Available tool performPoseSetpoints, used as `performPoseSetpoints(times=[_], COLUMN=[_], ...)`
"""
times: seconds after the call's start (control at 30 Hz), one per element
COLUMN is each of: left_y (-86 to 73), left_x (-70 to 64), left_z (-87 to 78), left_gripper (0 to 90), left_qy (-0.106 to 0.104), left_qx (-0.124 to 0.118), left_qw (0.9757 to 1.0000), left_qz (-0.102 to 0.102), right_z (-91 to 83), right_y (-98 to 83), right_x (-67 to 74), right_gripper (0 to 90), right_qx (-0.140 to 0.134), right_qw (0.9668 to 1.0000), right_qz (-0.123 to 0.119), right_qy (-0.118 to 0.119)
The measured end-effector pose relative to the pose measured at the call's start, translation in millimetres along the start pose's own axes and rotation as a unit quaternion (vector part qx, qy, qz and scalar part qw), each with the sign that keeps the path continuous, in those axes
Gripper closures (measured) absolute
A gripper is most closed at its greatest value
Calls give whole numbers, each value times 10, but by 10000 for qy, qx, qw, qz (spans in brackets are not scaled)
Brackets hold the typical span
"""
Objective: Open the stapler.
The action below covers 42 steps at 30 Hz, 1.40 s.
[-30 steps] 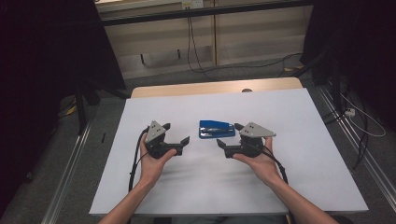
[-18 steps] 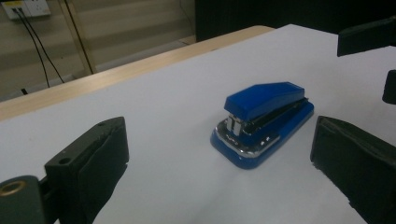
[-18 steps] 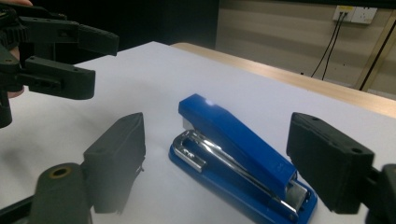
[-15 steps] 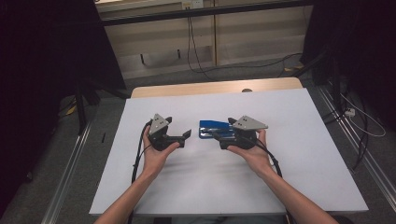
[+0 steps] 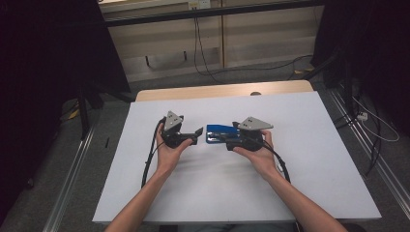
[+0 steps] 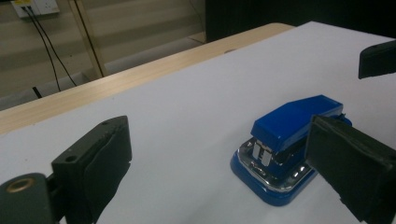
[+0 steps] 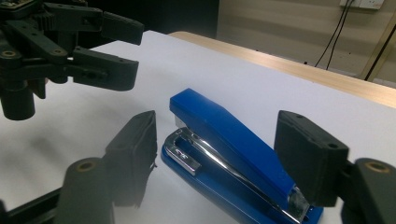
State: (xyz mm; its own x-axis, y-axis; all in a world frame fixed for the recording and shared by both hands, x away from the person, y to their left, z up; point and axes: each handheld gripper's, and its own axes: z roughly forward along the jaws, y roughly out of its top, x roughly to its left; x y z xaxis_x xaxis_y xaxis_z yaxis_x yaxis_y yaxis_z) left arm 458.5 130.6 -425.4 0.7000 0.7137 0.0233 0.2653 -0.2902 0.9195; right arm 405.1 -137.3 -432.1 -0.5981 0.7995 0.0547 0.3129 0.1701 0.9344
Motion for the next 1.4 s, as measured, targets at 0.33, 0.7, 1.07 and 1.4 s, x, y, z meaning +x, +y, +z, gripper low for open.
performPoseSetpoints(times=[0.33, 0.7, 1.07, 1.4], left_y=[-48, -67, -72, -91], left_x=[51, 19, 12, -8], left_z=[-2, 46, 66, 101], left_gripper=[64, 59, 140, 347], left_qy=[65, -151, -234, -461], left_qx=[203, 252, 313, 373], left_qw=[9997, 9996, 9992, 9978], left_qz=[-117, 53, -76, -299], right_z=[-7, 119, 302, 372], right_y=[-27, -27, -29, -63], right_x=[-65, 21, 37, 18], right_gripper=[600, 805, 900, 900], right_qx=[73, 186, 464, 711], right_qw=[9998, 9987, 9975, 9962], right_qz=[6, -182, -186, -170], right_qy=[182, 449, 508, 465])
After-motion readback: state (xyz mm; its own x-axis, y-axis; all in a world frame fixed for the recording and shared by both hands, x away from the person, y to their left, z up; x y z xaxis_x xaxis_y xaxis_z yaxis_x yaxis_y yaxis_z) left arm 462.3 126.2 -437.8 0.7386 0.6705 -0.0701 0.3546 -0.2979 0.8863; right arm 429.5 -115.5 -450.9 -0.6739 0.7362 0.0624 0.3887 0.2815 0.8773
